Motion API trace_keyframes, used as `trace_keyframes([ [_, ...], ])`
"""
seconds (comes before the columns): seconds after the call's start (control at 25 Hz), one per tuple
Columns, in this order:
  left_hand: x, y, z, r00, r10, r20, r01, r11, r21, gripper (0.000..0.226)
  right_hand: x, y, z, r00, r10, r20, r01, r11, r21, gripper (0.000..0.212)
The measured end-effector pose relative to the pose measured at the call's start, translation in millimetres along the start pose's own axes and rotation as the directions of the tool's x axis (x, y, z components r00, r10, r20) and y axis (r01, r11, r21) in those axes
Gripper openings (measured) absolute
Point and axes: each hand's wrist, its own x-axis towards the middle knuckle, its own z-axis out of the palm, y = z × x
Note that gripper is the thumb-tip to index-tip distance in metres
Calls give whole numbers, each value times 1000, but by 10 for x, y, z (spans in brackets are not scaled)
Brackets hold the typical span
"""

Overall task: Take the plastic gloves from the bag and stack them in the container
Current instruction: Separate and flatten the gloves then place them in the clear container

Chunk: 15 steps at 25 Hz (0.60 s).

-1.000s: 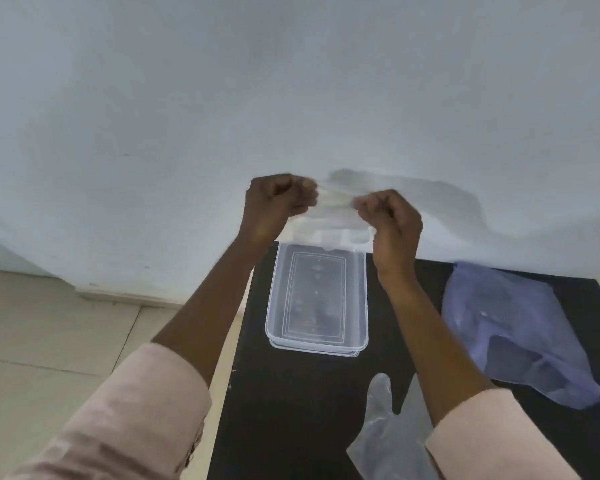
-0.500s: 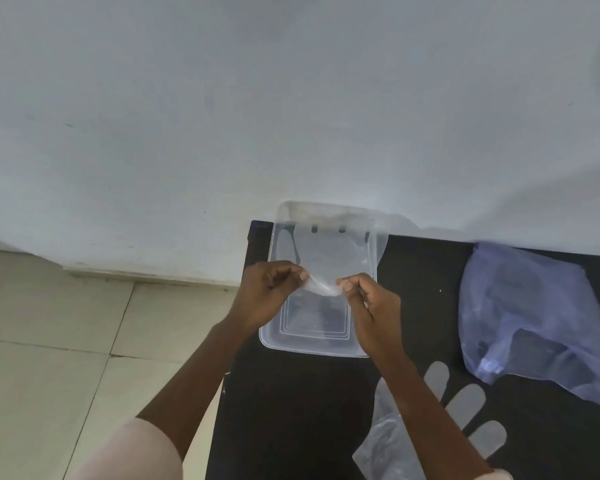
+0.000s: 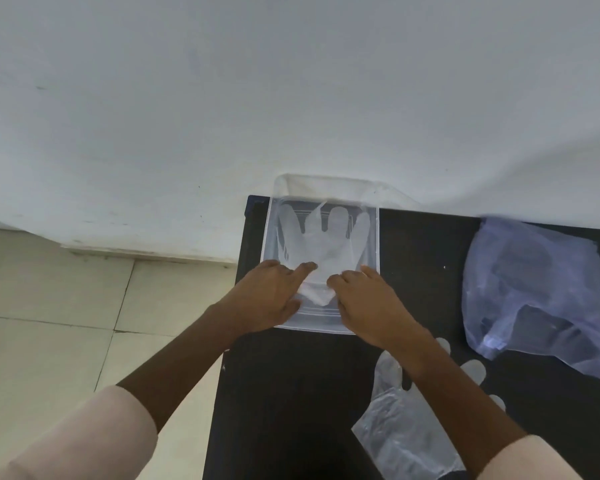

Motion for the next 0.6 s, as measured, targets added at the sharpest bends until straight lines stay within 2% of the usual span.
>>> trace_keyframes([
  [0.08, -15, -5, -7, 991, 40, 131, -71, 968, 240, 60, -5, -2, -35, 994, -4, 110, 20, 989, -144, 44],
  [0.16, -36, -30, -33, 974, 56, 218, -133, 924, 359, 55, -9, 0, -53, 975, 4, 224, 53, 967, -249, 46],
  [0.4, 43, 4, -118, 912, -18, 409, -177, 884, 433, 55, 98, 17, -39, 908, 33, 418, 141, 916, -377, 44],
  [0.6, 91, 9, -117, 919, -49, 392, -137, 892, 431, 67, 117, -9, -49, 931, 29, 363, 122, 914, -387, 49],
])
